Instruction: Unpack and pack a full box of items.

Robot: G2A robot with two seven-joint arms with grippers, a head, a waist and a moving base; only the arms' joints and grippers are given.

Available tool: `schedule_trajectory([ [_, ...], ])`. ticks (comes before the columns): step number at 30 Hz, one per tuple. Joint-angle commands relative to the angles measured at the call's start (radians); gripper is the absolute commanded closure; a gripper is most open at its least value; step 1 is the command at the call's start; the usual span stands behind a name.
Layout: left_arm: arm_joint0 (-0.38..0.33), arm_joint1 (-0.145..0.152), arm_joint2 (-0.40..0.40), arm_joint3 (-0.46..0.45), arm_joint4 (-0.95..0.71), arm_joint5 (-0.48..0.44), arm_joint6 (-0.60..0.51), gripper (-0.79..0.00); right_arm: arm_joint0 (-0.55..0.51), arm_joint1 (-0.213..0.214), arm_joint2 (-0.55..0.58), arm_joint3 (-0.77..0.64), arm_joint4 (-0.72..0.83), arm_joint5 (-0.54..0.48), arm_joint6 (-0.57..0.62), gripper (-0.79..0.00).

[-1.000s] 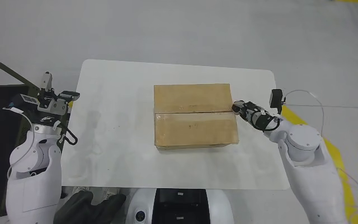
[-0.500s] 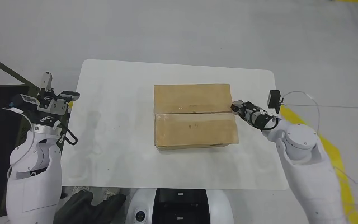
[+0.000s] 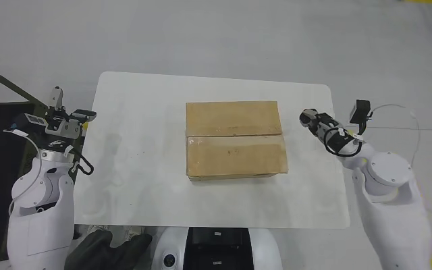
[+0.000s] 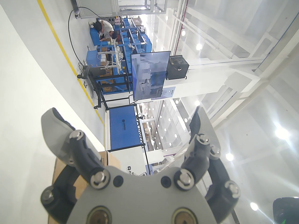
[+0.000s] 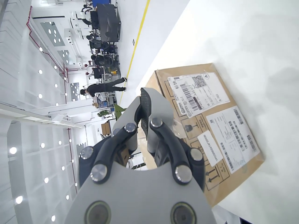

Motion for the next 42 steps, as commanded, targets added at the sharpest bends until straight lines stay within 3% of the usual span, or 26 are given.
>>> schedule_trajectory([
  [1, 0.0, 0.0, 0.0, 0.0, 0.0, 0.0, 0.0, -0.785, -0.006, 0.001, 0.015, -0.009, 0.002, -0.005, -0.004, 0.0],
  [11, 0.0, 0.0, 0.0, 0.0, 0.0, 0.0, 0.0, -0.785, -0.018, 0.006, 0.071, -0.02, 0.012, -0.02, -0.003, -0.16],
  [12, 0.0, 0.0, 0.0, 0.0, 0.0, 0.0, 0.0, -0.785, -0.017, 0.007, 0.075, -0.017, 0.013, -0.021, -0.002, -0.308],
  [14, 0.0, 0.0, 0.0, 0.0, 0.0, 0.0, 0.0, -0.785, -0.017, 0.007, 0.079, -0.013, 0.02, -0.027, -0.002, -0.785],
  [18, 0.0, 0.0, 0.0, 0.0, 0.0, 0.0, 0.0, -0.785, -0.017, 0.006, 0.082, -0.001, 0.034, -0.055, -0.01, -0.785],
  [19, 0.0, 0.0, 0.0, 0.0, 0.0, 0.0, 0.0, -0.784, -0.017, 0.006, 0.081, -0.002, 0.032, -0.051, -0.008, -0.498],
  [24, 0.0, 0.0, 0.0, 0.0, 0.0, 0.0, 0.0, -0.785, -0.017, 0.006, 0.082, -0.001, 0.034, -0.055, -0.01, -0.71],
  [27, 0.0, 0.0, 0.0, 0.0, 0.0, 0.0, 0.0, -0.784, -0.017, 0.006, 0.082, -0.001, 0.034, -0.055, -0.01, -0.768],
  [42, 0.0, 0.0, 0.0, 0.0, 0.0, 0.0, 0.0, -0.784, -0.017, 0.006, 0.082, -0.001, 0.034, -0.055, -0.01, -0.784],
])
